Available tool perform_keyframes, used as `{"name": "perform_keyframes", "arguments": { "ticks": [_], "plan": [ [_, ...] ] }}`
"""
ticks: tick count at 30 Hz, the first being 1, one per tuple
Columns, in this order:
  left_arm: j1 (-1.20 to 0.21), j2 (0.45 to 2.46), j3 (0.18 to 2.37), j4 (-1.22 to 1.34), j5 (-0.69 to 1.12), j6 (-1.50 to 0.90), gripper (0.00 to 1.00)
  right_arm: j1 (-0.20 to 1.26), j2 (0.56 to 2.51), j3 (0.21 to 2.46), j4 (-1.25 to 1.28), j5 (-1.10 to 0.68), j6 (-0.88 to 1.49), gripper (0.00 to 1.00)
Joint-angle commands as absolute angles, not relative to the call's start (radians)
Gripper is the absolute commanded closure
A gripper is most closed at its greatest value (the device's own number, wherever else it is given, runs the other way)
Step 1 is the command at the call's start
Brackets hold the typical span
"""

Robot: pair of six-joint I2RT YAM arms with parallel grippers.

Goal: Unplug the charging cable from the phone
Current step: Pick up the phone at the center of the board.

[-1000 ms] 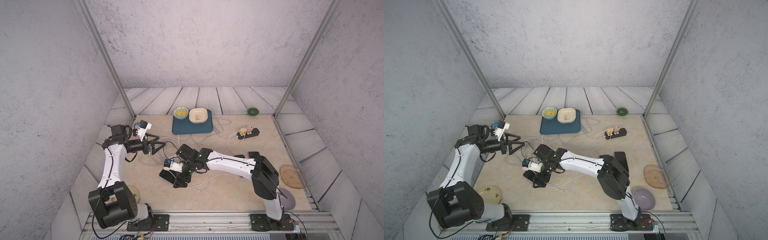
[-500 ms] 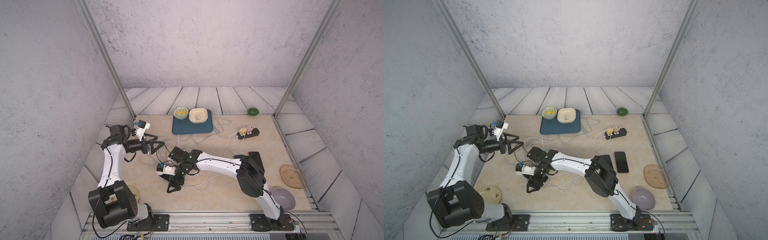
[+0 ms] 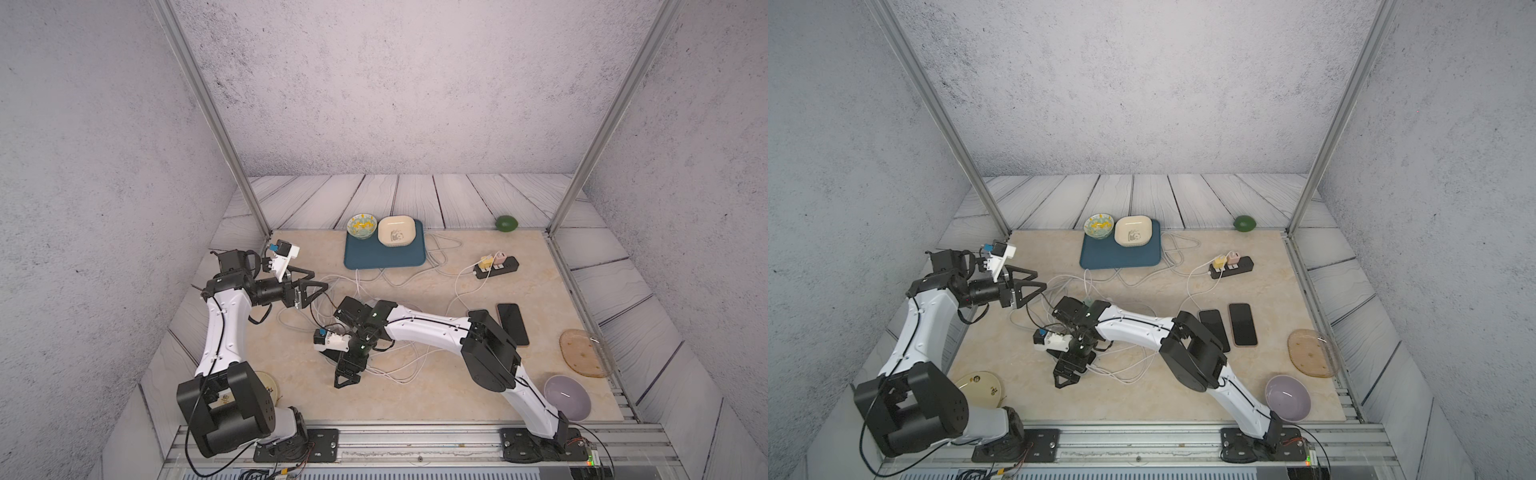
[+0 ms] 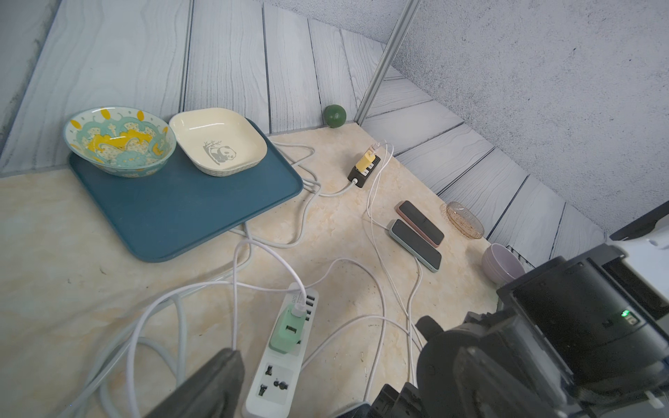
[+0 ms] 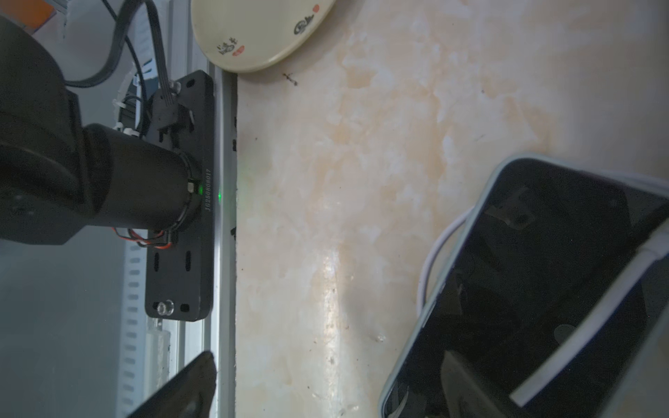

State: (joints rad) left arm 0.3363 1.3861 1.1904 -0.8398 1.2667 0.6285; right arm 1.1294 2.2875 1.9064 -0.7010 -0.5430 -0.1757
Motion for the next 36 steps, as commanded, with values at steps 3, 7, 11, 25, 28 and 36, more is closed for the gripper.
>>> {"name": "perform_keyframes", "arguments": {
  "ticks": [3, 7, 11, 25, 28, 36],
  "plan": [
    [0.349, 1.361, 1.179, -0.847, 1.278, 0.626, 0.02, 1.134, 2.308, 1.935, -0.746, -0.465, -0.17, 0.01],
    [0.351, 1.362, 1.179, -0.845, 1.279, 0.625, 0.02, 1.133, 2.308, 1.941, -0.755, -0.404, -0.17, 0.01],
    [0.353, 1.359, 1.178, -0.847, 1.28, 0.626, 0.02, 1.132, 2.322, 1.965, -0.785, -0.344, -0.168, 0.01],
    [0.362, 1.346, 1.173, -0.848, 1.285, 0.63, 0.02, 1.132, 2.351, 1.993, -0.805, -0.225, -0.144, 0.01],
    [0.363, 1.347, 1.172, -0.848, 1.286, 0.63, 0.02, 1.132, 2.355, 1.994, -0.805, -0.214, -0.143, 0.01],
    [0.365, 1.347, 1.173, -0.847, 1.287, 0.63, 0.02, 1.132, 2.352, 1.991, -0.79, -0.194, -0.143, 0.01]
  ]
}}
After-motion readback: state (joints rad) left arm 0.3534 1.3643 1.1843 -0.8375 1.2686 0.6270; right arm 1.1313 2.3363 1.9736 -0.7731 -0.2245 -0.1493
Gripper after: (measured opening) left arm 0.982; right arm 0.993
